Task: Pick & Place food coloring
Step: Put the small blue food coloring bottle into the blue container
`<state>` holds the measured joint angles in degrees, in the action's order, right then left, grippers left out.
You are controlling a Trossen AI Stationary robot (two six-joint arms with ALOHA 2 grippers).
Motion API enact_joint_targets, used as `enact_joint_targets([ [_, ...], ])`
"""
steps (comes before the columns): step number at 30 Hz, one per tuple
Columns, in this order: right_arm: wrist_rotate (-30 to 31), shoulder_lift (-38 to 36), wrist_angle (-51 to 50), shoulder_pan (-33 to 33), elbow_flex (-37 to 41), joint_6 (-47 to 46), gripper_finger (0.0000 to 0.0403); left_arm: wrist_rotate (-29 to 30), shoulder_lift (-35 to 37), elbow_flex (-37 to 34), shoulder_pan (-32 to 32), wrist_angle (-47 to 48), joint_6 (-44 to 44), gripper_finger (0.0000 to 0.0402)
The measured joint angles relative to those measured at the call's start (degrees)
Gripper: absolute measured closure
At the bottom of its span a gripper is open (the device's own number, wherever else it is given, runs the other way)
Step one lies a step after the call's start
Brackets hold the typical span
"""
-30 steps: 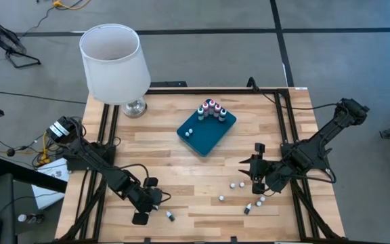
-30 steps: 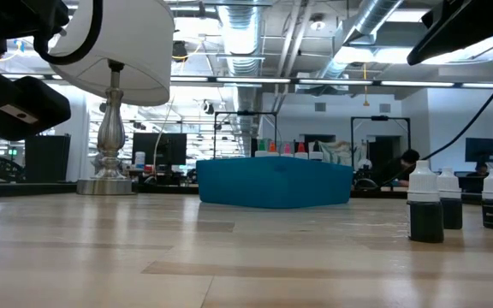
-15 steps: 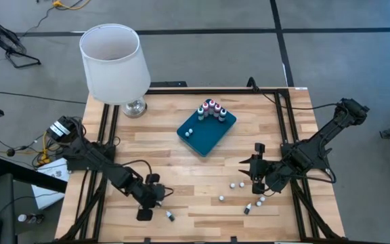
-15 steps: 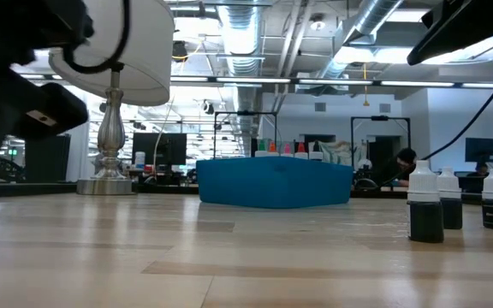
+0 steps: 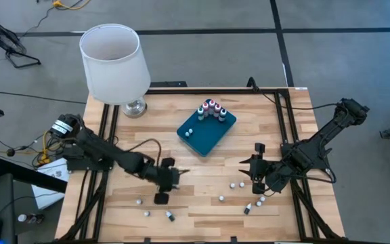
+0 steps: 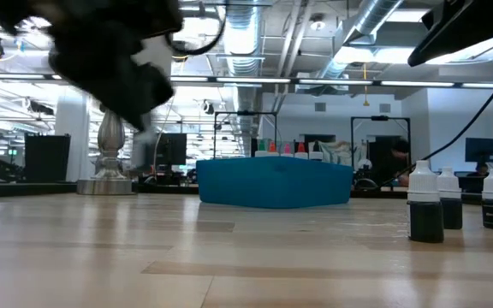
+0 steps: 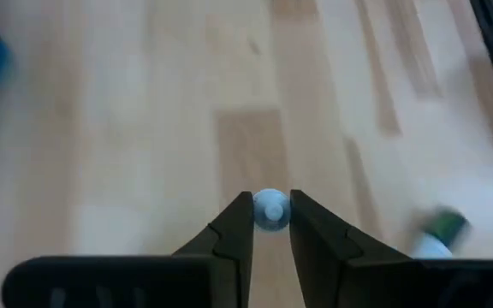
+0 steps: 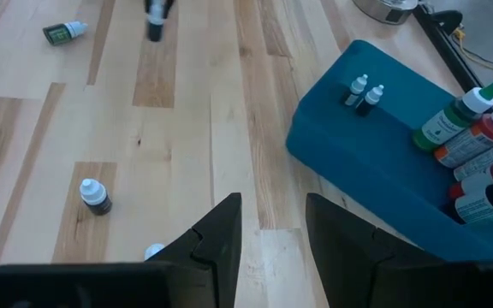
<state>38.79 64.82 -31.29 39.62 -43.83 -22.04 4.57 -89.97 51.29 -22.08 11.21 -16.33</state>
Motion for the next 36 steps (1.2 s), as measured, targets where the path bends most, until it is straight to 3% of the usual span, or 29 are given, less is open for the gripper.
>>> enact_joint_targets([
  [13,0.0,0.0,-0.5,0.0,0.0,0.0,0.0282,3.3,0.0,10.5,18.4,3.1,18.8,0.0346],
  [22,0.0,0.0,-1.6,0.0,0.0,0.0,0.0282,3.1,-0.1,11.2,30.4,1.8,21.3,0.0346],
  [27,0.0,0.0,-1.7,0.0,0.0,0.0,0.0282,0.3,-0.3,11.2,32.8,-1.2,21.7,0.0346],
  [36,0.1,0.0,-1.7,0.0,0.1,0.0,0.0282,0.2,-7.2,11.1,32.7,-3.4,23.1,0.0346],
])
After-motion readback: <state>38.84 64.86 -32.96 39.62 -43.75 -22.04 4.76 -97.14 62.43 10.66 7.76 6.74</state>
